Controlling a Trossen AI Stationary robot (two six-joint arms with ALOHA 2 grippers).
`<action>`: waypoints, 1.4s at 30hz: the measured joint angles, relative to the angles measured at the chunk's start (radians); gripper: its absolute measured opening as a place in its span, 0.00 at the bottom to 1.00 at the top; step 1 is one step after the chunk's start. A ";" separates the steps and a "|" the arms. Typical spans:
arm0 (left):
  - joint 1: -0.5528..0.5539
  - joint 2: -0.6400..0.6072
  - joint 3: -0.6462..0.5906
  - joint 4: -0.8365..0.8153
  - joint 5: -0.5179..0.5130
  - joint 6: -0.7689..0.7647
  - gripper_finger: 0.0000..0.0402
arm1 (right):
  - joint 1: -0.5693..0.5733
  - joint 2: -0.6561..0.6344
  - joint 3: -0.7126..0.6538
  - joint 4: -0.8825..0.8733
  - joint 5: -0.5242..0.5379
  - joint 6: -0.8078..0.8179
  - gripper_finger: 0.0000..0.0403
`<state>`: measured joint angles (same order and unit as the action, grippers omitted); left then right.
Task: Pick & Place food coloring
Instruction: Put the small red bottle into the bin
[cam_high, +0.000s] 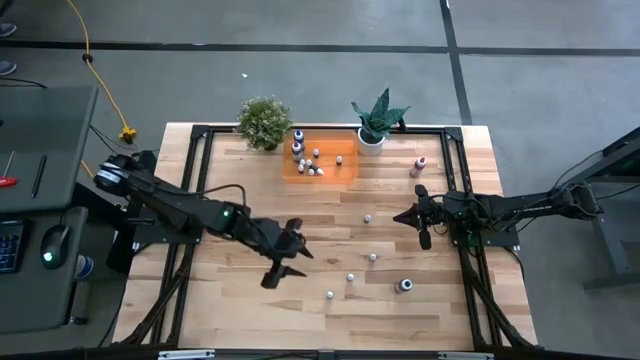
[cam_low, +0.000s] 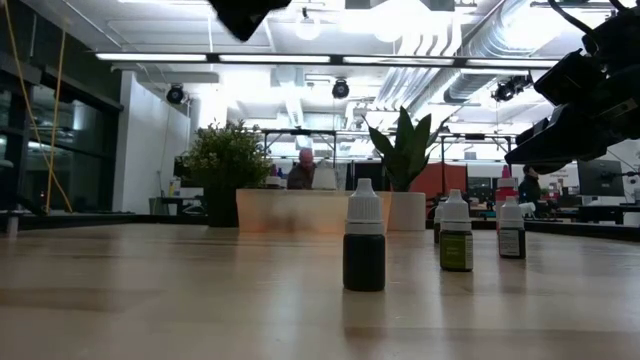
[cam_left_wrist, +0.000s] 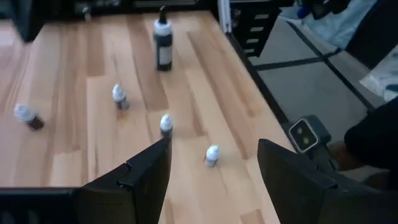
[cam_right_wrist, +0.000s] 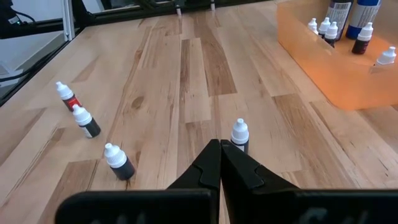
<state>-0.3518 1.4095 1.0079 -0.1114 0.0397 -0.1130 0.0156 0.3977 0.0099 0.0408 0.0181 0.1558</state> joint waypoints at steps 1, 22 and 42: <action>-0.006 0.018 0.021 -0.001 -0.007 0.009 0.58 | 0.000 0.000 0.000 0.000 0.000 0.000 0.00; -0.068 0.479 0.640 -0.641 -0.124 0.108 0.58 | 0.000 0.000 0.000 0.002 0.000 0.000 0.00; -0.084 0.712 0.757 -0.669 -0.124 0.056 0.58 | 0.000 0.013 0.000 0.002 0.000 0.000 0.00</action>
<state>-0.4358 2.1216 1.7653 -0.7801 -0.0844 -0.0574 0.0154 0.4109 0.0100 0.0427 0.0181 0.1558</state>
